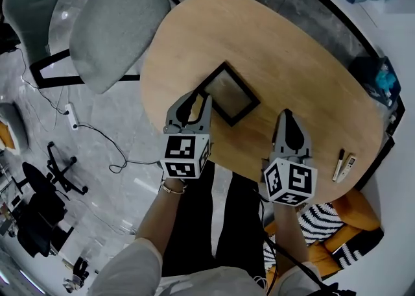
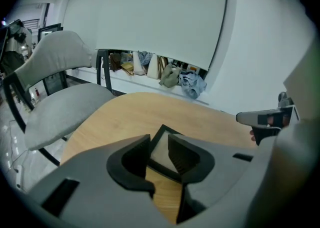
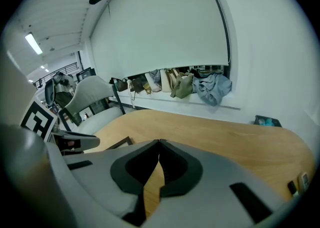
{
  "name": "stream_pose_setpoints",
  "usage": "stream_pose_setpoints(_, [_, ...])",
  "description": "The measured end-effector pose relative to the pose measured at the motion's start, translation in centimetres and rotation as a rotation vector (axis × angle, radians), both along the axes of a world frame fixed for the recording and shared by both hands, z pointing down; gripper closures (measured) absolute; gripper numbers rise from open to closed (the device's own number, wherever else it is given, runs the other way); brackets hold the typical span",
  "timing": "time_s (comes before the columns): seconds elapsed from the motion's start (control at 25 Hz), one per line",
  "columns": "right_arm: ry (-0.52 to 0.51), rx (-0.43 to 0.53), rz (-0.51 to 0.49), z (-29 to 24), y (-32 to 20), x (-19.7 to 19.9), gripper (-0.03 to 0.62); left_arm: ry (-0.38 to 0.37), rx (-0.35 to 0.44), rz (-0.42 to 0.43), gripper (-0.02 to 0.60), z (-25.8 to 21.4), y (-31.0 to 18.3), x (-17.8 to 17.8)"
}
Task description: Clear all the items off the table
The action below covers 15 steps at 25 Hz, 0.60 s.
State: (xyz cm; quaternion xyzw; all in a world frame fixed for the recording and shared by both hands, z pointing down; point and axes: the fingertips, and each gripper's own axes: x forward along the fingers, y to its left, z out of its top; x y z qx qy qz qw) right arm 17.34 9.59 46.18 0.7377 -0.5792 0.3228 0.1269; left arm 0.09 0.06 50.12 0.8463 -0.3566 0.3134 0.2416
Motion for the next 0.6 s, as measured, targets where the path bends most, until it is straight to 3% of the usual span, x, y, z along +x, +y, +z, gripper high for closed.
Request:
stream_pose_setpoints(0.08, [-0.003,-0.005,0.008,0.2,-0.1,0.1,0.569,-0.006,-0.006,0.041,0.455,0.4,-0.6,0.3])
stream_pose_setpoints(0.2, [-0.004,-0.013,0.015,0.5,-0.2,0.1,0.569,-0.019,-0.049,0.147,0.355,1.7,-1.2,1.1])
stream_pose_setpoints(0.44, [-0.011,-0.028,0.028,1.3,-0.2,0.1,0.569,-0.098,-0.081,0.416,0.347,4.3,-1.8,2.4])
stream_pose_setpoints(0.6, [-0.02,-0.042,0.035,1.8,-0.1,-0.1,0.569,-0.123,-0.147,0.516,0.348,5.5,-1.8,2.8])
